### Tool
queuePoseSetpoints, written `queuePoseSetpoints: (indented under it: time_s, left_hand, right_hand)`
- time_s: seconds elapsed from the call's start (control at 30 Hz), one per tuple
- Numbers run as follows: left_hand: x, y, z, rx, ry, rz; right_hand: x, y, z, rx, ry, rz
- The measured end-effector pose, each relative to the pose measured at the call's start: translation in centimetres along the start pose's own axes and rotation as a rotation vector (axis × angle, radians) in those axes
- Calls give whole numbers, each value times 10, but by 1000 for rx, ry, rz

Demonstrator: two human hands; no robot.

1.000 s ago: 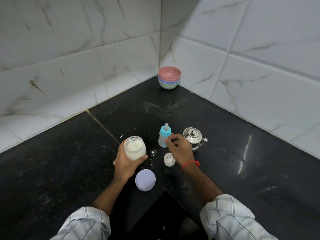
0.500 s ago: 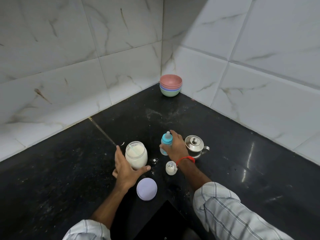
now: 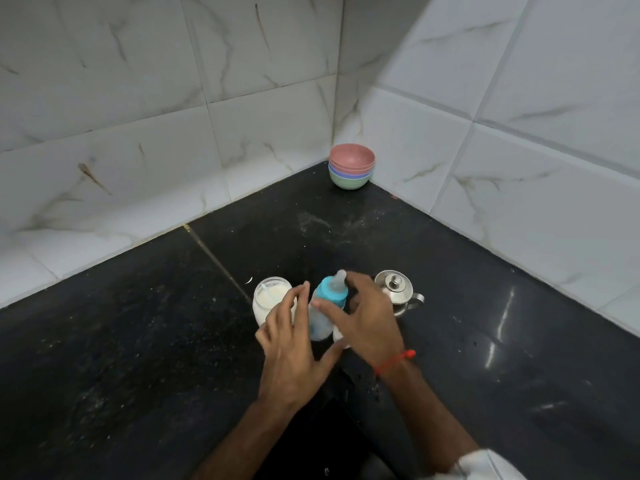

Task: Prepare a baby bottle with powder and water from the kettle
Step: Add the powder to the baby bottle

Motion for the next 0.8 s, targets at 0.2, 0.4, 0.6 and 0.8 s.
queuePoseSetpoints:
  time_s: [0.2,0.4,0.6,0.8]
  left_hand:
    - [0,10,13,-449,-249,-130]
    - [0,12,3,-538,-472,-76]
    - [4,16,-2,-577,-329,-123]
    - [-3,15,-2,-553,-407,-95]
  right_hand:
    - [-46,10,-3,331,2,144]
    - [-50,16,-25,469,-349,45]
    - [-32,22,-47,434,-241,70]
    - [-47,7,-31,314,-422,36]
Point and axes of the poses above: each hand's wrist, its own x-axis towards the middle knuckle, its own z-axis out of the palm, y = z × x, the point moved 5 cm from there along x, towards the middle knuckle, and after that the axes turned 5 degrees about z, right-handed, at the moved point
